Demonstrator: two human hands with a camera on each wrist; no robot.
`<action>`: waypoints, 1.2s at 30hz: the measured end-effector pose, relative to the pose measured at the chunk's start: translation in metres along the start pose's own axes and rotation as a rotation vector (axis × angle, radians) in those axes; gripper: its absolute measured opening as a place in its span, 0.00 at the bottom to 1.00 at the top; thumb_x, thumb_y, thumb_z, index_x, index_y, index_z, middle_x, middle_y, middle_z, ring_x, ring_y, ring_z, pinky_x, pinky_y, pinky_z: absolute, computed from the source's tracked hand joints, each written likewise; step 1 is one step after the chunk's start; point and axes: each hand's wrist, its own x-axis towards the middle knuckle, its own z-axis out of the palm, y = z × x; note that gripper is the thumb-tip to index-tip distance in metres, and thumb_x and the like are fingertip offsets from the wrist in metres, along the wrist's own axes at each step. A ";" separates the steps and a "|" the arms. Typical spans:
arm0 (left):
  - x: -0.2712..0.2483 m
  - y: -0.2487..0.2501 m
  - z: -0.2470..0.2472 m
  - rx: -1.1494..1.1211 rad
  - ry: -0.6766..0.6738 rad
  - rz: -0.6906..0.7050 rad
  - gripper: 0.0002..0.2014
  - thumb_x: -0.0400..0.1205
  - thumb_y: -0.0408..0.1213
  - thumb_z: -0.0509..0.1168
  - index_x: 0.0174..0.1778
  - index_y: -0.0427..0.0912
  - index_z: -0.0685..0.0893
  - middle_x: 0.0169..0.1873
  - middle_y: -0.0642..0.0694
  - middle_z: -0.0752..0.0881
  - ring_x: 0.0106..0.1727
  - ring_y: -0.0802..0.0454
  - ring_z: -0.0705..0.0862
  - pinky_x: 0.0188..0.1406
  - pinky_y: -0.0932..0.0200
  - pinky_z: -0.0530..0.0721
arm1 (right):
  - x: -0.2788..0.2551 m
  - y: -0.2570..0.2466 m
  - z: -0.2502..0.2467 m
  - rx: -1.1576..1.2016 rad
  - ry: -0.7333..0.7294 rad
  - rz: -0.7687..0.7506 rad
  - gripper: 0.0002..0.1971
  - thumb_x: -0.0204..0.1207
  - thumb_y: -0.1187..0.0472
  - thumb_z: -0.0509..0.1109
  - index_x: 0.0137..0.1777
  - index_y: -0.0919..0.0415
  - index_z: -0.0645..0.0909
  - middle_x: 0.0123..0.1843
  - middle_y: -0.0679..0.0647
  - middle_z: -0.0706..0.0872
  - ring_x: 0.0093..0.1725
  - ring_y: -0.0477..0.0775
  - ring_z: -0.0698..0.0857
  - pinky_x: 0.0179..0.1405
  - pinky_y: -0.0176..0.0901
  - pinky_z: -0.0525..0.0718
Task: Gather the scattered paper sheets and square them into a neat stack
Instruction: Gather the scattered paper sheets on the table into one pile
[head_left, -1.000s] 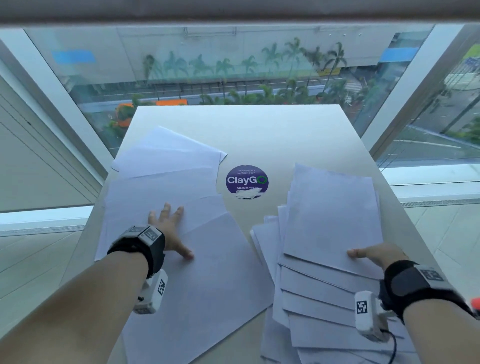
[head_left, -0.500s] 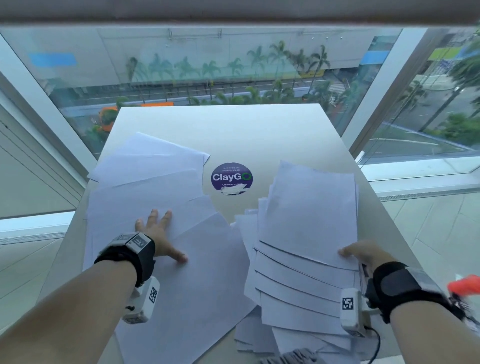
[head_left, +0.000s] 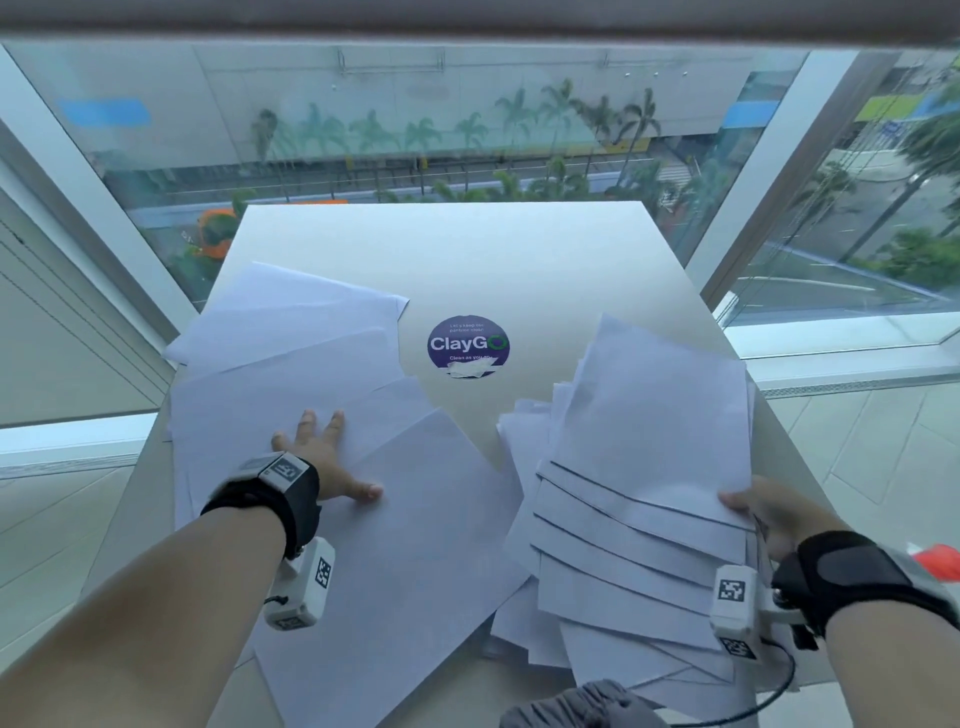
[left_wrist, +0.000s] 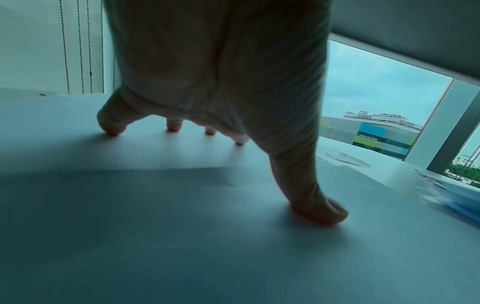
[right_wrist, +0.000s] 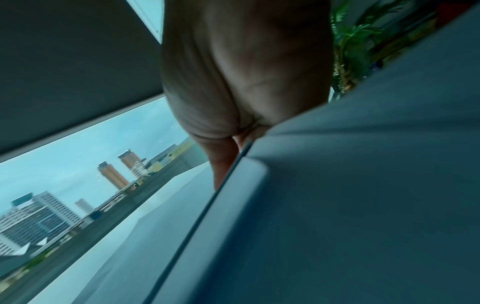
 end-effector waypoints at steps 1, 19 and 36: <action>0.000 0.000 0.000 0.000 0.000 0.000 0.63 0.59 0.71 0.71 0.81 0.58 0.37 0.83 0.46 0.38 0.82 0.30 0.43 0.81 0.39 0.50 | 0.000 0.003 -0.002 0.079 -0.028 0.005 0.17 0.81 0.72 0.57 0.70 0.70 0.71 0.43 0.64 0.83 0.45 0.66 0.83 0.48 0.60 0.86; -0.008 -0.002 -0.013 -0.167 0.037 -0.141 0.60 0.63 0.69 0.70 0.82 0.54 0.40 0.83 0.43 0.38 0.81 0.27 0.45 0.80 0.35 0.53 | 0.007 0.006 0.012 0.191 0.054 0.029 0.15 0.79 0.73 0.61 0.65 0.66 0.72 0.60 0.65 0.79 0.63 0.67 0.78 0.69 0.68 0.72; -0.011 0.003 -0.008 -0.234 0.051 -0.161 0.59 0.63 0.71 0.68 0.82 0.54 0.41 0.83 0.44 0.38 0.81 0.27 0.45 0.78 0.35 0.52 | -0.044 -0.052 -0.027 0.577 0.335 -0.559 0.20 0.71 0.82 0.58 0.41 0.54 0.76 0.38 0.51 0.81 0.34 0.45 0.82 0.28 0.24 0.82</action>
